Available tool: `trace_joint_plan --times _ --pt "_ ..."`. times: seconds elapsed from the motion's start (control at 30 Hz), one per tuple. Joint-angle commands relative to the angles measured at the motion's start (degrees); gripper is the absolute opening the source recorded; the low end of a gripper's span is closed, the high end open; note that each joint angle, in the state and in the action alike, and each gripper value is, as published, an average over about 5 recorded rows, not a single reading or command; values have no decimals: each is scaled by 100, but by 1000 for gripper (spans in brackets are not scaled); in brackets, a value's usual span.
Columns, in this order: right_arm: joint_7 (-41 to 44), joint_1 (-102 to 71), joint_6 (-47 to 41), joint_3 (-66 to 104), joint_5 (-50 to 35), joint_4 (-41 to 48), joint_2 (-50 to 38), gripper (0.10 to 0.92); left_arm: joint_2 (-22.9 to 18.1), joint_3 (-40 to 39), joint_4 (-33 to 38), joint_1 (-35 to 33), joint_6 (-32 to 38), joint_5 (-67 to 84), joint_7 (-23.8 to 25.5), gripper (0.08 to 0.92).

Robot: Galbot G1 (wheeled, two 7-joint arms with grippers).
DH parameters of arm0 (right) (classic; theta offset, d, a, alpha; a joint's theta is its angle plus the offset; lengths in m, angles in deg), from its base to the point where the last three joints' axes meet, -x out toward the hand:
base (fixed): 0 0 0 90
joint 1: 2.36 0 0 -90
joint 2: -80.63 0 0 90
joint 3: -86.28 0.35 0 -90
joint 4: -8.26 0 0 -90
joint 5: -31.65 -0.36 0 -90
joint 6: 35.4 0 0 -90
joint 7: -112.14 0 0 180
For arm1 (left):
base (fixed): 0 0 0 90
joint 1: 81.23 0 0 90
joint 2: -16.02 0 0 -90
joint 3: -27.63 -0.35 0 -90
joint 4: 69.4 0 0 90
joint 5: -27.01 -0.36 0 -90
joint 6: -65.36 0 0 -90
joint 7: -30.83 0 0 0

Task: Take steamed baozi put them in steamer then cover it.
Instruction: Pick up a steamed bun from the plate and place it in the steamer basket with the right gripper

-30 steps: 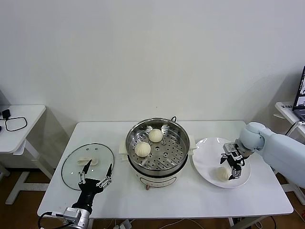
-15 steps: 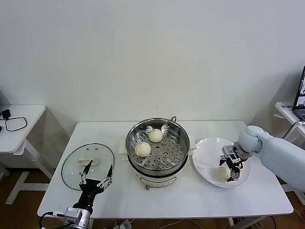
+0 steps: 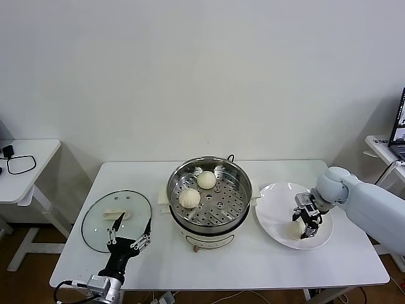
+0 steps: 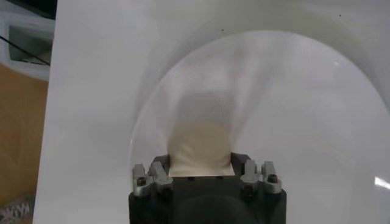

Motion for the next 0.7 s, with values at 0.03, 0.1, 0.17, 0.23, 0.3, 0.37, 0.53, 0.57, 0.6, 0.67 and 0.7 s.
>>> trace_joint_plan --times 0.03,0.1,0.17,0.23,0.3,0.37,0.53,0.57,0.6,0.67,0.7 --pt "104 565 -19 -266 -401 -115 -181 679 3 -17 20 -1 -7 -4 2 823" --pt "192 939 -2 -422 -581 -174 -278 679 6 -21 33 -3 -10 -4 1 823" --pt "293 1419 47 -595 -740 -213 -359 679 12 -21 36 -3 -12 -4 2 823" --pt "390 1985 223 -803 -919 -219 -392 679 23 -18 28 3 -16 -3 3 823" --pt "514 2553 521 -1057 -1069 -216 -355 677 38 -15 24 15 -22 -2 2 823" --pt "648 3067 884 -1331 -1171 -226 -269 674 54 -11 33 25 -32 0 1 823" --pt "794 4376 1783 -2067 -1256 -465 149 670 64 2 46 39 -48 3 4 823" --pt "788 4549 1892 -2164 -1270 -561 247 670 64 7 39 42 -50 4 6 823" --pt "768 4722 1996 -2266 -1291 -663 350 670 65 15 29 46 -55 7 10 823" --pt "729 4941 2142 -2405 -1296 -844 559 670 63 46 10 56 -66 17 21 823" --pt "702 5026 2213 -2465 -1259 -922 677 670 63 63 1 62 -71 22 26 823"
